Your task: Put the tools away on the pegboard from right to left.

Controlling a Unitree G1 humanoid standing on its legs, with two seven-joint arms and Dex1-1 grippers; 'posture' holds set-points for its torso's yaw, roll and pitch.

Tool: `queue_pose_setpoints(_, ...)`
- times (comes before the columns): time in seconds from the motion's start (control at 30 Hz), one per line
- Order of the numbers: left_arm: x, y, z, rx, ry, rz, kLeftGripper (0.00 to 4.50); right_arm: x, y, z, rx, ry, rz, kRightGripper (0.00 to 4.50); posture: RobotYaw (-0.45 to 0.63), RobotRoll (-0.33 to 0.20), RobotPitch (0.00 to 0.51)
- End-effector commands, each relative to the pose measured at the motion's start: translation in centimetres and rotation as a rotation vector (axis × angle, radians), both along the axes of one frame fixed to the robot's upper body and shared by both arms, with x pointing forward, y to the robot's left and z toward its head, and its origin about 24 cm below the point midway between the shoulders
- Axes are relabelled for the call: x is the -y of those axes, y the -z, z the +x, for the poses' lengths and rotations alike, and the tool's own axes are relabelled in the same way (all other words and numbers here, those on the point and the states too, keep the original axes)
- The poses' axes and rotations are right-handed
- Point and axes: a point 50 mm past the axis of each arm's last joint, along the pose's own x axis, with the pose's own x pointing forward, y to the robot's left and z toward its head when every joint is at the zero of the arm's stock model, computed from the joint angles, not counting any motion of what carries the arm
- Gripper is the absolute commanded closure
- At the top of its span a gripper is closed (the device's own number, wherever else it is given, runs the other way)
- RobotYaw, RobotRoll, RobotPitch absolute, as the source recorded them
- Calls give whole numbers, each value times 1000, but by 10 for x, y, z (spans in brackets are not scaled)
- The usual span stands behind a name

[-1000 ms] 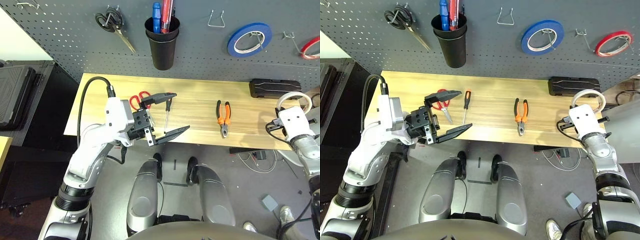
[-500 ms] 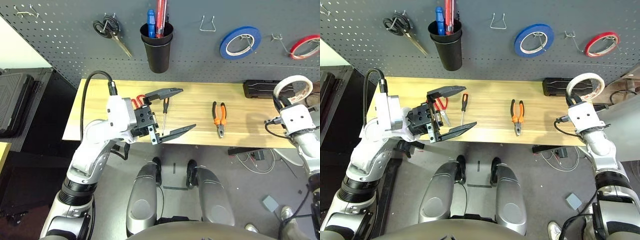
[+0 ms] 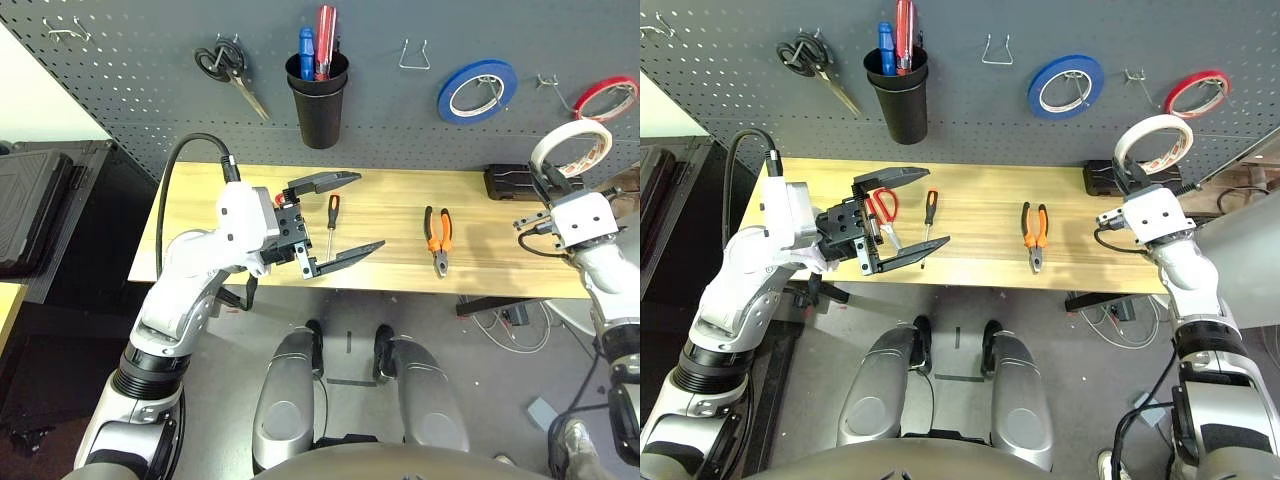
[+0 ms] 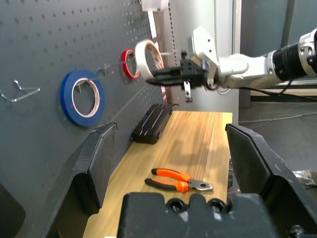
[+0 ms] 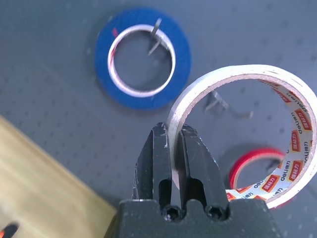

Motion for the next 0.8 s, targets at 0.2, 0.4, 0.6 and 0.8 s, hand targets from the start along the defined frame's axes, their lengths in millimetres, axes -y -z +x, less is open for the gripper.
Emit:
queue_pose_setpoints(0.2, 0, -2, 1, -17, -47, 5, 0, 3, -11, 16, -8, 34, 35, 4459, 157, 0, 221)
queue_pose_setpoints(0.4, -1, -4, 1, -31, -111, -18, 0, 4, -18, 25, -21, 49, 49, 4459, 174, 0, 224)
queue_pose_setpoints(0.6, -2, -3, 3, -36, -158, -4, 0, 2, -20, 35, -60, 62, 59, 4459, 191, 0, 226)
queue_pose_setpoints(0.8, -2, -4, 2, -41, -172, -4, 0, 1, -22, 50, -147, 102, 92, 4459, 207, 0, 226)
